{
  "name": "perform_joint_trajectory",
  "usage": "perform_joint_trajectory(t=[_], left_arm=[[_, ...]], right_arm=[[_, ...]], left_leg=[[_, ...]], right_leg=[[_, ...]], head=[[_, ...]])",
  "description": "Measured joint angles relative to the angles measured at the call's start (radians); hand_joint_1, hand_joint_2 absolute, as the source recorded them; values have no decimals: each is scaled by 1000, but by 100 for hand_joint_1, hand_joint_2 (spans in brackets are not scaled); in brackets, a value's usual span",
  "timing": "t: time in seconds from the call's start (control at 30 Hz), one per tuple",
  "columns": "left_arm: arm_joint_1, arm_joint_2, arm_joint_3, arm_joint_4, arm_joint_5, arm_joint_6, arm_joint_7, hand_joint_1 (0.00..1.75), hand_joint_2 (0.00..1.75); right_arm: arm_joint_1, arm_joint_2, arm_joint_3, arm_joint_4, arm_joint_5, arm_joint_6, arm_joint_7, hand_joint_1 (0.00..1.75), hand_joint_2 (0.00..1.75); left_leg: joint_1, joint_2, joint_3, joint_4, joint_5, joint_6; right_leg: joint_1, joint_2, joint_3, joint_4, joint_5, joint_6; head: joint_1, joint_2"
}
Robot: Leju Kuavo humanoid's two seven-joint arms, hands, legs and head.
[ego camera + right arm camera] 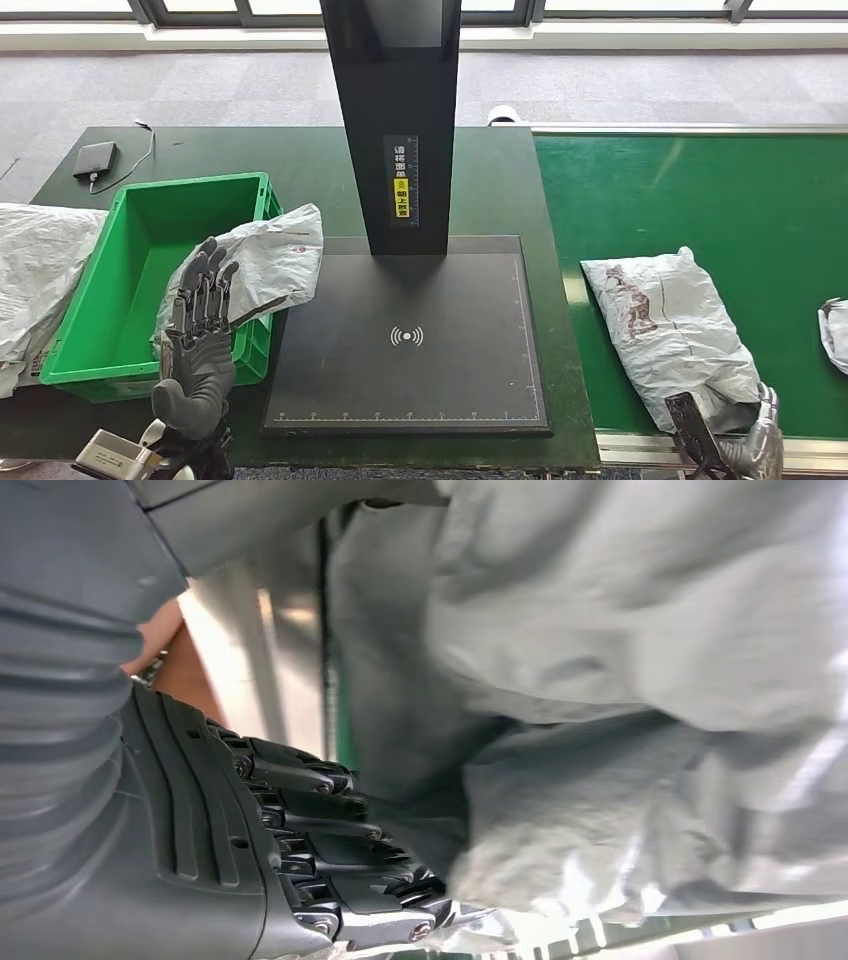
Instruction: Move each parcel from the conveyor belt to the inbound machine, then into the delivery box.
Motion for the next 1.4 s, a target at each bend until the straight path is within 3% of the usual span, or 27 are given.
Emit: perform_joint_trajectory(t=[1.03, 1.17, 1.4], left_arm=[[13, 19, -33, -7, -7, 55, 0, 0, 0], [7, 21, -45, -5, -20, 80, 0, 0, 0], [32, 22, -48, -47, -51, 133, 0, 0, 0]], right_arm=[[-91, 25, 129, 41, -147, -49, -81, 0, 175], [-143, 29, 201, 98, -145, -21, -49, 175, 175], [-248, 88, 336, 208, -147, 96, -36, 175, 175]], left_leg=[[0, 0, -1, 0, 0, 0], [0, 1, 0, 0, 1, -1], [1, 3, 1, 0, 2, -2]], right_leg=[[0, 0, 0, 0, 0, 0], [0, 0, 0, 0, 1, 0], [2, 3, 0, 1, 2, -2]], head=[[0, 0], [0, 0], [0, 0]])
